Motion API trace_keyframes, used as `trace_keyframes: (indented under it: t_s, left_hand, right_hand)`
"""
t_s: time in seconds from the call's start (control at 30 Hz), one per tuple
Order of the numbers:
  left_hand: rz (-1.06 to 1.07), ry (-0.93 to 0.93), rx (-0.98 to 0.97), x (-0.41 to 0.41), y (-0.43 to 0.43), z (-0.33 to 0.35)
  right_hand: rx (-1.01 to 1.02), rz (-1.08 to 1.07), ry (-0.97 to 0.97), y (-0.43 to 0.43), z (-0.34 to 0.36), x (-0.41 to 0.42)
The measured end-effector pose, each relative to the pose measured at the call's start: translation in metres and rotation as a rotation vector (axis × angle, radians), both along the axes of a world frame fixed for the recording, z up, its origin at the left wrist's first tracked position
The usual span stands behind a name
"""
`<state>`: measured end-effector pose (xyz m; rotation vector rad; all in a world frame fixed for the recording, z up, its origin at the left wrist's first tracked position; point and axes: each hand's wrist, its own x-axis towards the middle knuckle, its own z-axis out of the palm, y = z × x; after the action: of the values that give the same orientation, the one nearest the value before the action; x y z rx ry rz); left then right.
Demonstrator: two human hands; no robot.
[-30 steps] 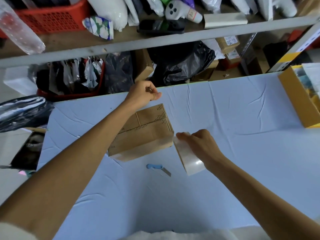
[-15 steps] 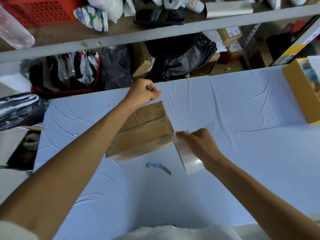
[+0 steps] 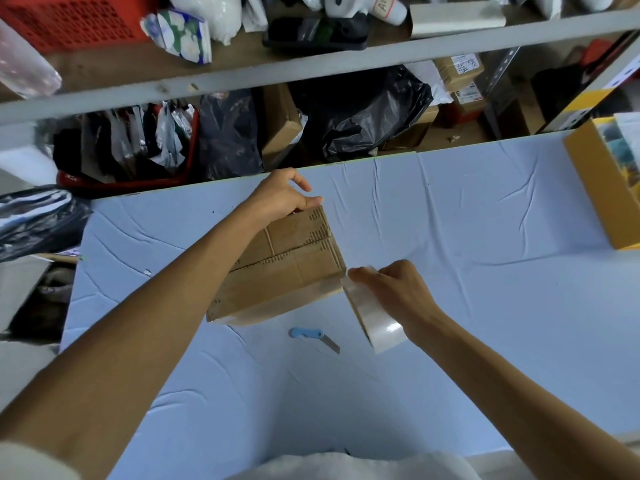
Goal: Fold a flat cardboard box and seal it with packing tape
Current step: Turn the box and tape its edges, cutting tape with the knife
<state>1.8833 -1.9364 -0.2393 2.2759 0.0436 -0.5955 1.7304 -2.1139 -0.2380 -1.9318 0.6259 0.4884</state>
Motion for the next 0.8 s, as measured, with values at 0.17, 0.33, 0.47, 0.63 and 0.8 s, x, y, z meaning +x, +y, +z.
trace_keyframes:
  t_s: [0.17, 0.33, 0.47, 0.63, 0.8]
  left_hand:
    - [0.125, 0.044, 0.003, 0.003, 0.003, -0.001]
    - [0.032, -0.235, 0.143, -0.005, 0.001, -0.003]
    - [0.039, -0.316, 0.077, -0.010, 0.004, 0.000]
    - [-0.236, -0.224, -0.050, -0.009, 0.003, 0.018]
    - [-0.228, -0.226, -0.019, -0.017, -0.006, 0.010]
  right_hand:
    - [-0.005, 0.004, -0.015, 0.000, 0.000, 0.000]
    - [0.006, 0.008, -0.027, 0.001, 0.002, 0.003]
    - [0.009, 0.020, -0.020, 0.001, 0.003, 0.002]
    - [-0.008, 0.008, -0.010, 0.002, 0.001, 0.006]
    - [-0.026, 0.006, 0.006, 0.002, 0.001, 0.006]
